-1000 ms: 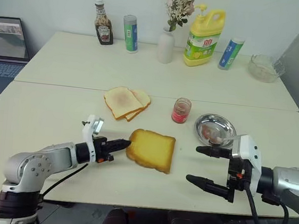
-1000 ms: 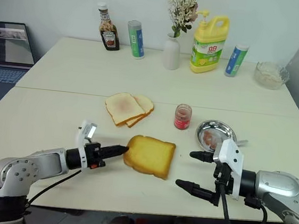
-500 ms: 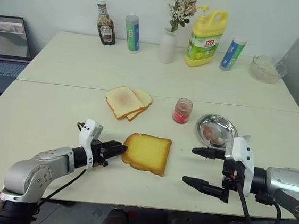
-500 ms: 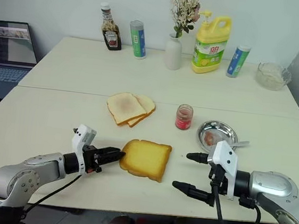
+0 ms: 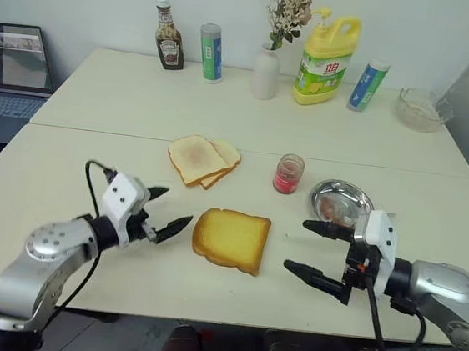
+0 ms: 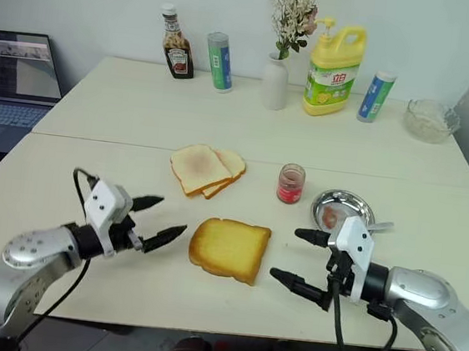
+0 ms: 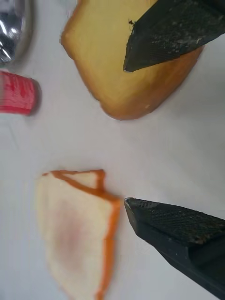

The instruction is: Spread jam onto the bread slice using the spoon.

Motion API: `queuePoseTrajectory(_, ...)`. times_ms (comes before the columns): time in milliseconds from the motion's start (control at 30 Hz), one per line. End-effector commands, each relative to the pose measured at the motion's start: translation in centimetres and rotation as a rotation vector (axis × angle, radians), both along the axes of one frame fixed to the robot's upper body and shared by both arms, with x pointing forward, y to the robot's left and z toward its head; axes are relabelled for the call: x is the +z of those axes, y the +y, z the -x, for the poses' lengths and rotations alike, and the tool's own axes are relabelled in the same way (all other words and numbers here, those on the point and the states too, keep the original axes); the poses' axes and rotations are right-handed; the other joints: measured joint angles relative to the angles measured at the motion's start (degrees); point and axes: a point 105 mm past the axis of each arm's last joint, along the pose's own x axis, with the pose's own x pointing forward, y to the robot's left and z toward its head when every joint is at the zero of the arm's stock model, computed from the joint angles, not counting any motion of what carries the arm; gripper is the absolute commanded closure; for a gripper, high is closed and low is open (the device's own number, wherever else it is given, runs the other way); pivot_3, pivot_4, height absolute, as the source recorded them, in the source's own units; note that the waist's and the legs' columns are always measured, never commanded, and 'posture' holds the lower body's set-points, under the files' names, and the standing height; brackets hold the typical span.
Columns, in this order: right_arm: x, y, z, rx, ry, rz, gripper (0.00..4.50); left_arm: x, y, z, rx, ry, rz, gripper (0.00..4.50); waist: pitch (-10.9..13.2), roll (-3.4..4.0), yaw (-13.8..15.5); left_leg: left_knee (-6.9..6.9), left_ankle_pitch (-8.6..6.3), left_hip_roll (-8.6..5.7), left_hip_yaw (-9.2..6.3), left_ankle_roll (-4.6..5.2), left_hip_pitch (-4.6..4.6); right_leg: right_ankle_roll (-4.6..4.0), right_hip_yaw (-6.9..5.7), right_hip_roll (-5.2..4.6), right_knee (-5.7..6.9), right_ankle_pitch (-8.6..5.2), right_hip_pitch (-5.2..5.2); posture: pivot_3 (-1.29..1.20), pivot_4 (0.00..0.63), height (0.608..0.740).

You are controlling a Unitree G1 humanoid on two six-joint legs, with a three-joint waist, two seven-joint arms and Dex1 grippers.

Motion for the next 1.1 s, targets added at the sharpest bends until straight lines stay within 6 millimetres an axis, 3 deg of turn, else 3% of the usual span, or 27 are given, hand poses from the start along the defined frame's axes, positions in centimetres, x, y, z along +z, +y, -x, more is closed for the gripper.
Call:
queuePoseTrajectory(33,0.9,-0.5,-0.5,-0.078,-0.075,-0.017,0.00,2.7,-4.0,1.3,-0.238,-0.076,0.007,0.03,0.0,0.01,-0.1,0.00,-0.01,0.00,0.07,-0.01,0.01,0.01,-0.01,0.00,0.00,0.01,0.00,0.00,0.150,0.740)
queuePoseTrajectory(133,1.0,-1.8,-1.7,-0.241,-0.111,-0.041,0.00,4.6,-7.3,3.0,-0.471,-0.052,0.050,0.03,0.0,-0.02,-0.1,0.01,-0.02,-0.01,0.04,-0.02,-0.06,0.06,-0.04,0.01,-0.02,0.00,-0.04,0.00,0.150,0.740)
queuePoseTrajectory(267,1.8,-2.9,-1.8,-0.389,-0.131,-0.151,0.00,4.1,-7.9,4.0,-0.625,-0.035,-0.073,0.03,0.0,0.09,-0.6,-0.03,-0.01,0.05,0.07,-0.02,0.00,0.06,-0.01,0.10,0.05,0.00,-0.07,0.00,0.150,0.740)
queuePoseTrajectory(600,0.2,-10.6,-1.4,-0.824,-0.034,-0.350,0.00,3.5,-9.2,3.7,-0.733,-0.075,-0.187,0.03,0.0,0.12,-0.4,-0.08,-0.01,0.02,0.10,-0.01,0.04,0.04,0.01,0.09,0.05,-0.02,-0.03,0.00,0.150,0.740)
queuePoseTrajectory(767,-1.9,-11.9,-3.2,-0.906,0.043,-0.427,0.00,2.7,-9.4,3.6,-0.743,-0.070,-0.217,0.03,0.0,0.14,-0.6,-0.07,-0.01,0.03,0.12,0.00,0.10,0.03,0.04,0.11,0.10,-0.01,-0.03,0.00,0.150,0.740)
queuePoseTrajectory(1100,-2.9,-14.5,-6.4,-1.042,0.131,-0.640,0.00,2.2,-9.2,3.5,-0.716,-0.082,-0.229,0.03,0.1,0.23,-0.4,-0.09,-0.01,0.03,0.10,0.00,0.03,0.03,0.05,0.10,0.06,-0.02,-0.05,0.00,0.150,0.740)
